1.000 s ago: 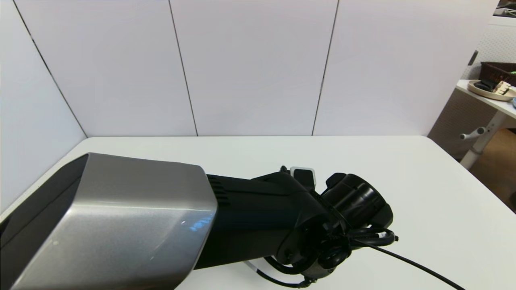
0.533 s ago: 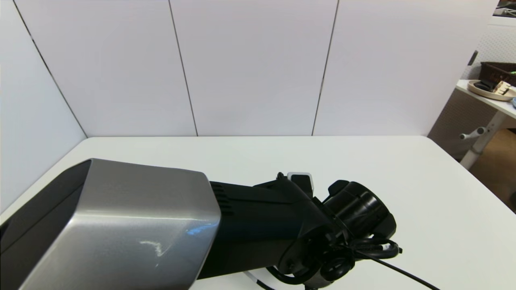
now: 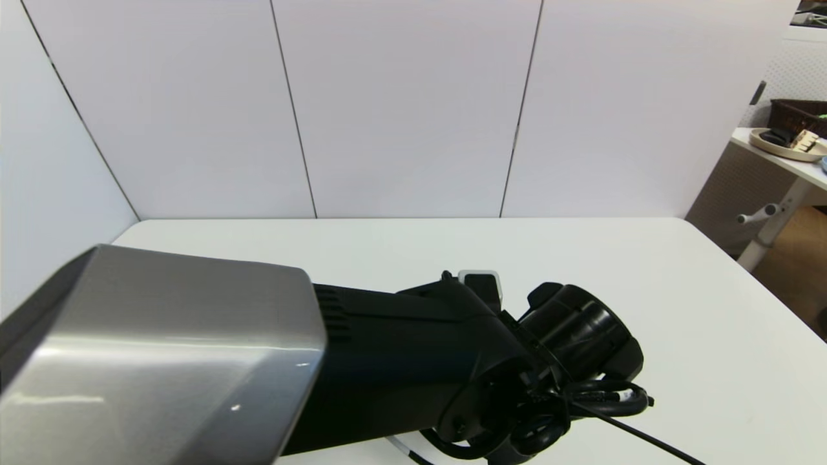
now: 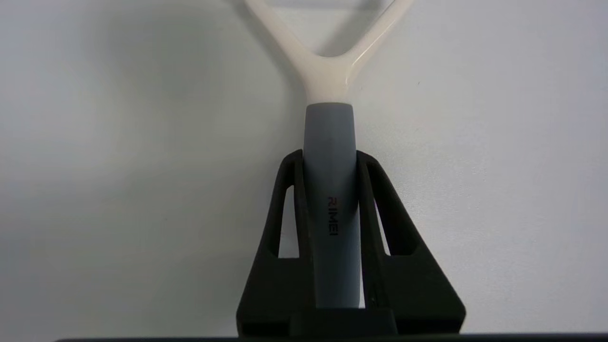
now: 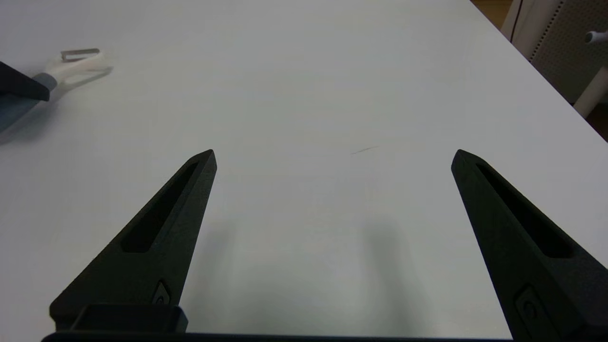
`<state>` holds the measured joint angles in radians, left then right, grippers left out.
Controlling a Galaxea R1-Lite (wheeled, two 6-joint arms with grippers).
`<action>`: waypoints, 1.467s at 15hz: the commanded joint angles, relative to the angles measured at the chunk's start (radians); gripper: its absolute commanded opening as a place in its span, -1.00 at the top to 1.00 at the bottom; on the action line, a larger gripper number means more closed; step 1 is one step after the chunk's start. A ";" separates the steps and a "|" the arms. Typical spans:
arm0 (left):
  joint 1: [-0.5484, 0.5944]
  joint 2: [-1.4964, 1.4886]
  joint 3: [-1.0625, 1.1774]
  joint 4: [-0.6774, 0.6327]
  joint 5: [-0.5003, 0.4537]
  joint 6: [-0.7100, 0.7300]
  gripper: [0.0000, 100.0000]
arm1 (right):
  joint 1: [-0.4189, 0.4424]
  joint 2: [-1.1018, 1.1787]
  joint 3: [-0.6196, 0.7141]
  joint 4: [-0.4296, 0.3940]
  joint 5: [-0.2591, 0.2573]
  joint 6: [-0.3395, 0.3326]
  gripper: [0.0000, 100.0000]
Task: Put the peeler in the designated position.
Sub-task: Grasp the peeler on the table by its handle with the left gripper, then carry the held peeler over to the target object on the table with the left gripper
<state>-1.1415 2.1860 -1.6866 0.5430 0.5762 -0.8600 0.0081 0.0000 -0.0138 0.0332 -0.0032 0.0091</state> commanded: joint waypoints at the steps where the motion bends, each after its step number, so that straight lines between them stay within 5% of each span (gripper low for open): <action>1: 0.032 -0.158 -0.001 0.022 0.045 0.059 1.00 | 0.001 0.002 0.000 0.001 0.000 0.000 -1.00; 6: 0.235 -0.466 0.001 0.169 0.070 0.279 1.00 | 0.001 0.002 0.000 -0.001 0.000 0.000 -1.00; 9: 0.577 -0.661 -0.002 0.138 0.070 0.745 1.00 | 0.000 0.002 0.000 -0.001 0.000 0.000 -1.00; 12: 0.859 -0.706 -0.016 -0.064 0.045 1.125 1.00 | 0.001 0.002 0.000 -0.001 0.000 0.000 -1.00; 16: 1.031 -0.634 -0.200 -0.041 -0.343 1.515 1.00 | 0.000 0.002 0.000 -0.001 0.000 0.000 -1.00; 22: 1.088 -0.508 -0.268 0.052 -0.750 1.949 1.00 | 0.001 0.002 0.000 0.001 0.000 0.000 -1.00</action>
<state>-0.0734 1.6240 -1.9468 0.5845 -0.1047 0.9874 0.0081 0.0000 -0.0138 0.0330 -0.0032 0.0089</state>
